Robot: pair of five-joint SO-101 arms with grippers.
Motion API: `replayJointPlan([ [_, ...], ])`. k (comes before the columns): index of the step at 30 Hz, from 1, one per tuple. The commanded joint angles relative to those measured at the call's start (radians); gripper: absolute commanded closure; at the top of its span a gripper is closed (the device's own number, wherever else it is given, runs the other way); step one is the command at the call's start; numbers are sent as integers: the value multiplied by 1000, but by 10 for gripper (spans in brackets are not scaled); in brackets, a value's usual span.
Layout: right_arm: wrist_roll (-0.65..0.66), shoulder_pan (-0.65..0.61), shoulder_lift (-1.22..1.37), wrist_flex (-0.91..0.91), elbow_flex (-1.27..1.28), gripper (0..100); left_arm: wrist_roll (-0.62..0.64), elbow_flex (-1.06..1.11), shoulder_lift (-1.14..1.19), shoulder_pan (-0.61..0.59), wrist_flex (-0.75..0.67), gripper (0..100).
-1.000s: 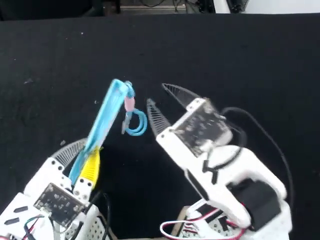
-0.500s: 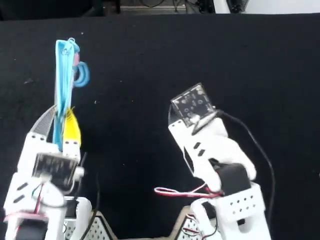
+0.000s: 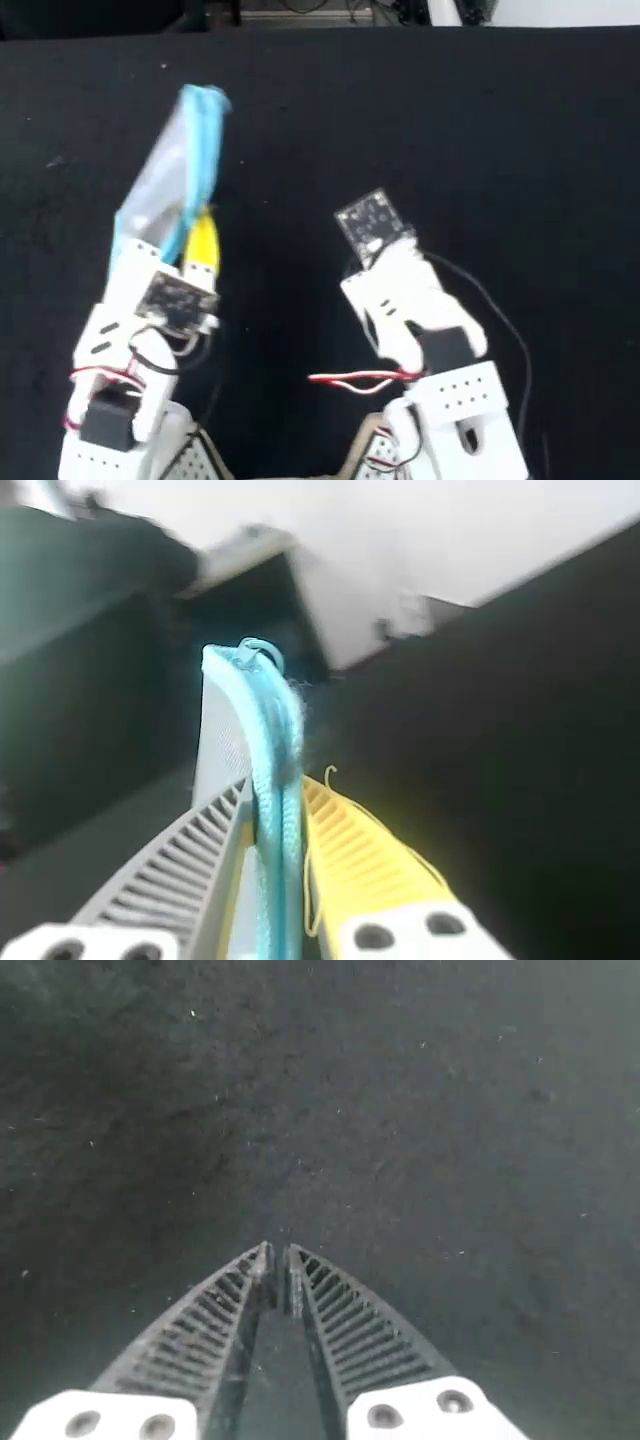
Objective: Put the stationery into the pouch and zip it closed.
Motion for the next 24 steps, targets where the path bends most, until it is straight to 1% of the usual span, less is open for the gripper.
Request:
replayJointPlan([
  [1,-2,6,-19,-94,70,987,72,53,14,38,-3,949],
  [5,0,6,-19,-149,120,987,203,76,14,39,-57,869],
  [12,0,6,-19,-155,131,987,290,76,15,45,-64,861],
  [14,0,6,-19,-155,131,987,315,74,34,48,-63,840],
  [18,0,5,-19,-155,131,987,354,50,170,88,-69,819],
  [21,0,5,-19,-153,131,987,385,-27,331,122,-69,819],
  [24,0,5,-19,-153,131,987,382,-104,491,139,-63,820],
])
